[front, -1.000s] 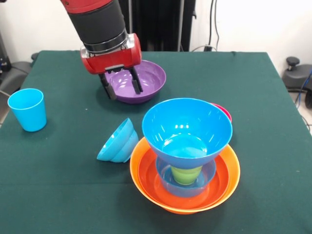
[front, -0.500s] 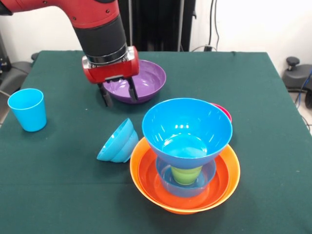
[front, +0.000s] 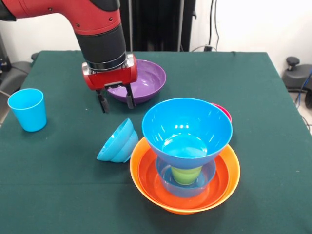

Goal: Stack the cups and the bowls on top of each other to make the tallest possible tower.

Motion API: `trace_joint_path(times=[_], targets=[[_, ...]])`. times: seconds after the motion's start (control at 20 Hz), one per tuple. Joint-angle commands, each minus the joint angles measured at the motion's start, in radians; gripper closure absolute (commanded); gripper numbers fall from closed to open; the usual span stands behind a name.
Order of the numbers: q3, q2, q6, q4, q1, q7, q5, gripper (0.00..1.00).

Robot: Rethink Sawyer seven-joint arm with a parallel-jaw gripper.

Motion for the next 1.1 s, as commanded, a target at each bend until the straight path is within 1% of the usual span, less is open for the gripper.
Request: trace_joint_path(times=[0.05, 0.25, 0.35, 0.55, 0.65, 0.75, 0.85, 1.1], targets=[[0.022, 0.015, -0.014, 0.049, 0.006, -0.287, -0.041, 0.0], [0.045, -0.015, 0.013, 0.08, -0.036, -0.284, 0.007, 0.0], [0.045, -0.053, 0.019, 0.123, -0.069, -0.277, 0.014, 0.0], [0.048, -0.161, 0.034, 0.231, -0.14, -0.243, 0.037, 0.0], [0.064, -0.211, 0.051, 0.261, -0.166, -0.242, 0.054, 0.0], [0.076, -0.244, 0.066, 0.28, -0.184, -0.244, 0.064, 0.0], [0.077, -0.241, 0.069, 0.293, -0.199, -0.249, 0.057, 0.0], [0.04, -0.193, 0.025, 0.319, -0.237, -0.248, -0.006, 0.0]])
